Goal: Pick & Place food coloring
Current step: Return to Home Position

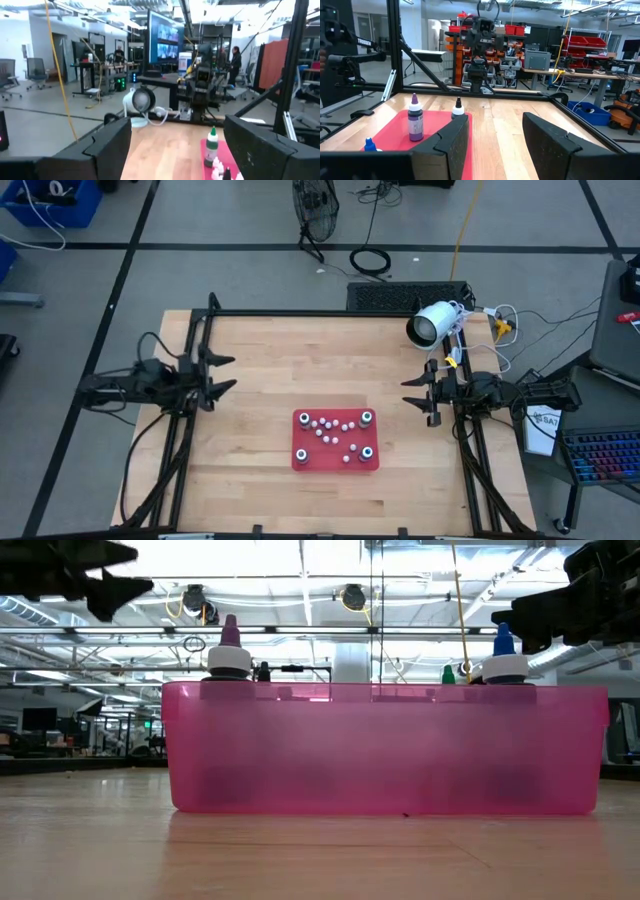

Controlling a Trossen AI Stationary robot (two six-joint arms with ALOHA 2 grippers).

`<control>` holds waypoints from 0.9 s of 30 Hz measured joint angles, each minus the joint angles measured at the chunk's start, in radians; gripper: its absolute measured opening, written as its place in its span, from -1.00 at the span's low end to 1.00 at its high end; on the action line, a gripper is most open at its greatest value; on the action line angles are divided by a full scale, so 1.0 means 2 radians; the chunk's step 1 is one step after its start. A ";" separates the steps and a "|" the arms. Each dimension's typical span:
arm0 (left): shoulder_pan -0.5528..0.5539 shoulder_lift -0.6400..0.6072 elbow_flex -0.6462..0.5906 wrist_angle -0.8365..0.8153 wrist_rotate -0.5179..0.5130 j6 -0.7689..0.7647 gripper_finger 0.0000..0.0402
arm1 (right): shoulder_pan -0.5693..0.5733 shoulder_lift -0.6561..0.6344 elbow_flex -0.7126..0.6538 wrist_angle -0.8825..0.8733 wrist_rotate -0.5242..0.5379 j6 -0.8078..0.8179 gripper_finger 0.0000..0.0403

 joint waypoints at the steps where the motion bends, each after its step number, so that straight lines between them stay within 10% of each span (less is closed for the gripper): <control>1: 0.000 0.000 -0.008 0.005 0.000 -0.001 0.58 | 0.000 0.000 0.000 0.000 0.000 0.000 -0.12; 27: 0.000 0.001 -0.098 0.027 0.041 -0.019 0.62 | 0.000 0.000 0.000 0.000 0.000 0.000 -0.12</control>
